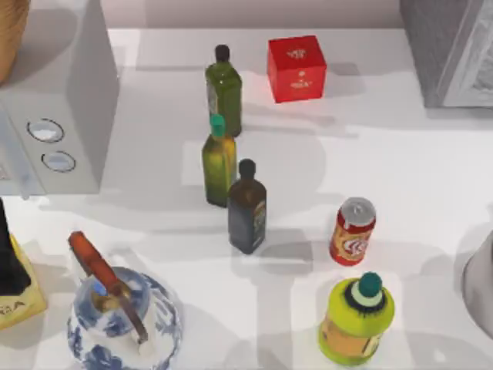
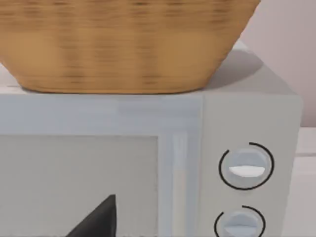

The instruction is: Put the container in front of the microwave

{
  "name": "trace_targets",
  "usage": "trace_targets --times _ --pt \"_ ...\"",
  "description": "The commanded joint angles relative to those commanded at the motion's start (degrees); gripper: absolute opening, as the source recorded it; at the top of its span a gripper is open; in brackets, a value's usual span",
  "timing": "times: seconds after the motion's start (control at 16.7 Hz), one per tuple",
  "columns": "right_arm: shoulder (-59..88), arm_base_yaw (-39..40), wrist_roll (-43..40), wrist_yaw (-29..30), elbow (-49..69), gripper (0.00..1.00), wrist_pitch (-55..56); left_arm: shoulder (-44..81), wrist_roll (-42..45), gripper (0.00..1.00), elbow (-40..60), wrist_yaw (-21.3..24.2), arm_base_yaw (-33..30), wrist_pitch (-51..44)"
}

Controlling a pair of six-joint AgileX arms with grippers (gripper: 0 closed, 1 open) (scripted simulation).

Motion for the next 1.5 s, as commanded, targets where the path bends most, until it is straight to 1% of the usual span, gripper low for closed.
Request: trace_targets --times 0.18,0.3,0.42,0.54,0.78,1.26,1.5 --pt "0.0 0.0 0.0 0.0 0.0 1.00 0.0 0.5 0.0 1.00 0.6 0.0 -0.3 -0.3" --pt "0.0 0.0 0.0 0.0 0.0 1.00 0.0 3.4 -0.2 1.00 3.5 0.1 -1.8 -2.2" --pt "0.0 0.0 0.0 0.0 0.0 1.00 0.0 8.5 -0.4 1.00 8.8 0.1 -4.3 -5.4" --pt "0.0 0.0 0.0 0.0 0.0 1.00 0.0 16.0 -0.8 1.00 16.4 0.0 -7.6 -10.0" --pt "0.0 0.0 0.0 0.0 0.0 1.00 0.0 37.8 -1.8 1.00 37.5 0.0 -15.8 -23.1" --pt "0.0 0.0 0.0 0.0 0.0 1.00 0.0 93.1 -4.5 1.00 88.2 1.0 -34.8 -55.4" --pt "0.0 0.0 0.0 0.0 0.0 1.00 0.0 116.4 -5.3 1.00 111.5 1.1 -43.1 -68.0"
